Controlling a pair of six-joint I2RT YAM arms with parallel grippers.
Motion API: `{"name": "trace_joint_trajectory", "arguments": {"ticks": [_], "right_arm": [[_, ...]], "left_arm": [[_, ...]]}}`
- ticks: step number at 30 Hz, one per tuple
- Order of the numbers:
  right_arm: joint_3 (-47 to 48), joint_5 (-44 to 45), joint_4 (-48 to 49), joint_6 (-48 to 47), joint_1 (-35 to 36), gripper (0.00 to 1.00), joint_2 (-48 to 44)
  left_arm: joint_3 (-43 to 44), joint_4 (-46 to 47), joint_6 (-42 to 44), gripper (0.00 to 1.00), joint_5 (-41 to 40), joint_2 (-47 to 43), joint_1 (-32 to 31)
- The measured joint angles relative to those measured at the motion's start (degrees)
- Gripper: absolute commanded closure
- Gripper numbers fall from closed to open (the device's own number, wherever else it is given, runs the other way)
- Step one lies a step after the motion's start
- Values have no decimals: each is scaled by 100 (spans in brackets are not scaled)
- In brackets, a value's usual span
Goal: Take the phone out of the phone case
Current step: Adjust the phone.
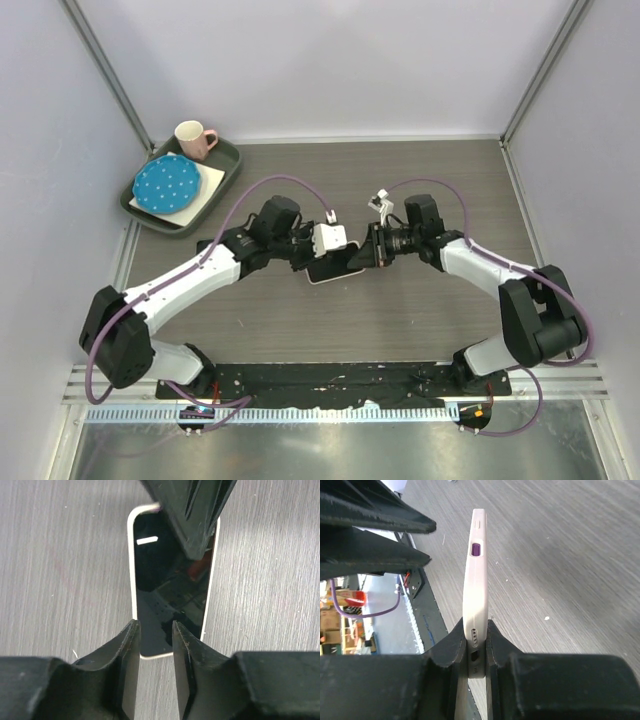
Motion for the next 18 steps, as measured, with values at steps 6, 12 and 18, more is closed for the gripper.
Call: {"name": "trace_joint_trajectory", "arguments": {"ticks": [6, 12, 18], "right_arm": [[197, 160, -728, -780, -142, 99, -564], [721, 280, -1954, -2055, -118, 99, -1088], [981, 509, -3139, -3333, -55, 99, -1834]], "left_arm": [[111, -101, -278, 41, 404, -256, 415], [208, -177, -507, 34, 1003, -369, 634], [236, -503, -608, 30, 1716, -356, 715]]}}
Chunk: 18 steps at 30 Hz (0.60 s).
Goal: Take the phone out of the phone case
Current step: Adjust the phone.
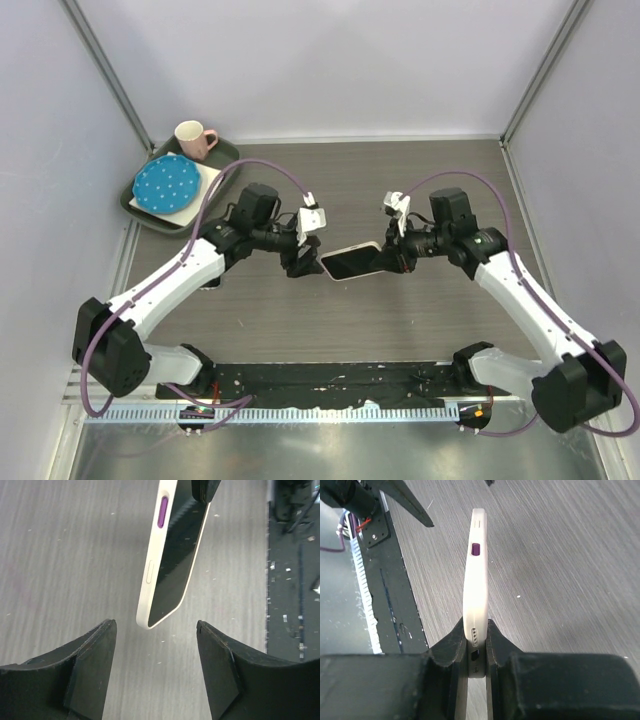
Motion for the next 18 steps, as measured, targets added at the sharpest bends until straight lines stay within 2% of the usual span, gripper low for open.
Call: {"name": "trace_joint_trajectory", "arguments": {"ticks": [7, 18], "right_arm": [[247, 20, -490, -616, 2, 99, -649], [431, -299, -247, -476, 2, 99, -699]], "left_arm": [[11, 208, -697, 32, 1040, 20, 334], [341, 365, -1631, 38, 2142, 372, 363]]}}
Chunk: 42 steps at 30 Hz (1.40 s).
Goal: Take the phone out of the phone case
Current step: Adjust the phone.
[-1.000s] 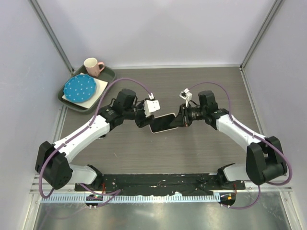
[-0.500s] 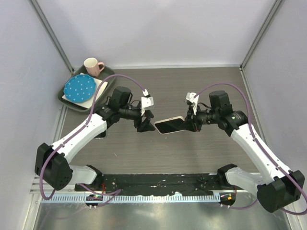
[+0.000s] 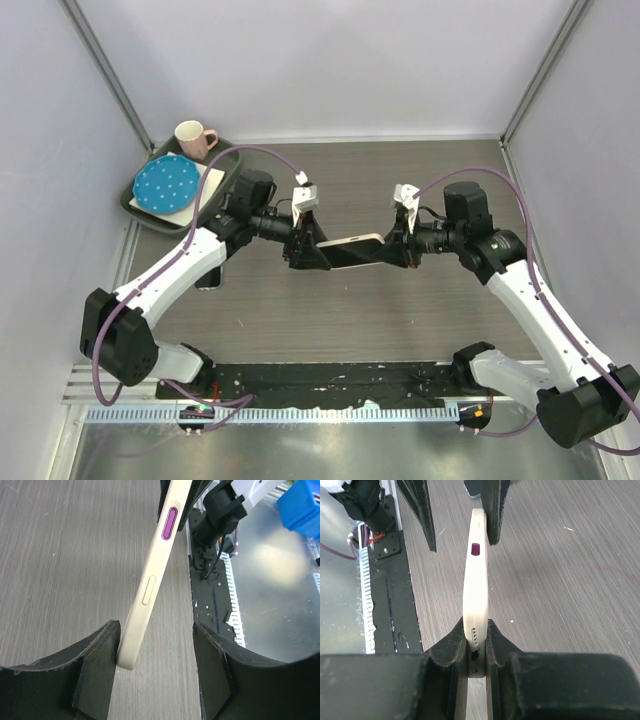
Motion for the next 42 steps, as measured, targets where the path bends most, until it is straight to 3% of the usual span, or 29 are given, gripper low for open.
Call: {"name": "trace_joint_trajectory", "arguments": {"ticks": [6, 11, 20, 30, 33, 35, 37, 40, 42], "right_arm": [[0, -149, 501, 452, 2, 99, 0], [-15, -275, 946, 946, 0, 99, 7], [-313, -608, 2046, 2094, -133, 99, 20], [-804, -1137, 3429, 3093, -459, 99, 39], [-870, -1239, 3633, 3161, -476, 99, 39], [-903, -1318, 3698, 3211, -483, 99, 39], [-907, -1364, 3735, 3224, -485, 99, 39], [-907, -1373, 3759, 3248, -485, 99, 42], [-907, -1381, 3773, 3265, -485, 99, 44]], "left_arm": [[-31, 417, -450, 43, 201, 0, 2], [-42, 623, -686, 55, 247, -7, 2], [-61, 1132, -1357, 61, 184, -94, 46], [-111, 1906, -2151, 74, 247, -136, 120], [-179, 2076, -2295, 83, 365, -177, 140], [-234, 2186, -2343, 97, 496, -210, 140], [-275, 2277, -2413, 100, 535, -223, 140], [-317, 2420, -2529, 100, 570, -223, 146], [-326, 2481, -2577, 90, 595, -223, 151]]}}
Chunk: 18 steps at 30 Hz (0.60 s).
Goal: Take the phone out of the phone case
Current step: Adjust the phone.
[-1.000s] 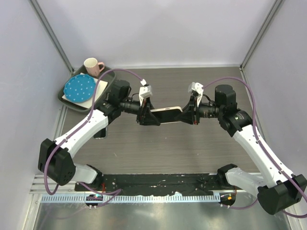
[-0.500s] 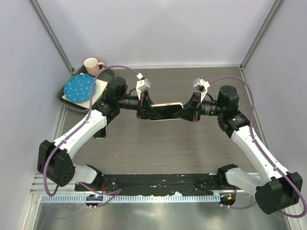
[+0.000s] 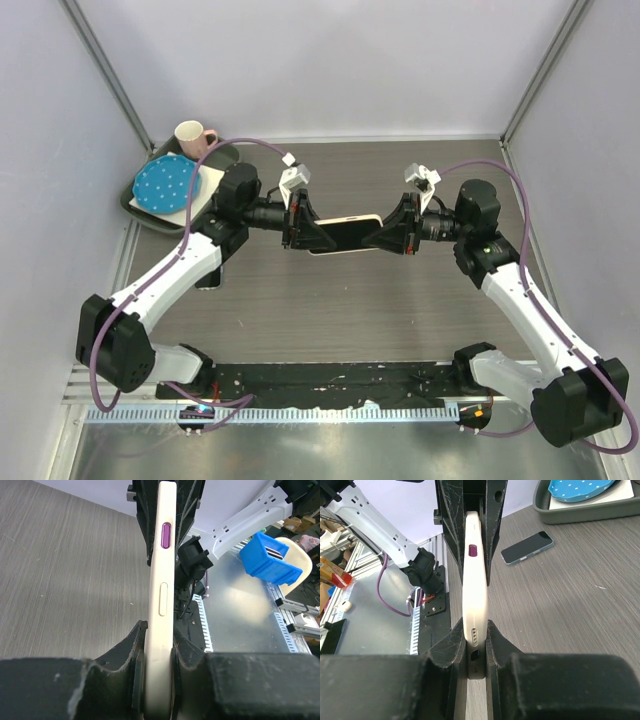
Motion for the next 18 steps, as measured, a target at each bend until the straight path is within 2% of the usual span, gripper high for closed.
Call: {"name": "trace_joint_trajectory", "arguments": {"ticks": [1, 5, 15, 18], "right_arm": [[0, -11, 17, 13, -4, 99, 7], [0, -79, 63, 57, -20, 99, 61], [-2, -249, 166, 74, -160, 99, 72], [-72, -275, 358, 223, -205, 99, 72]], "left_arm": [[-11, 31, -35, 79, 11, 0, 2], [-52, 87, -101, 74, 11, -2, 15], [-131, 129, -118, 72, -59, -155, 114], [-136, 164, -125, 79, -61, -164, 127]]}}
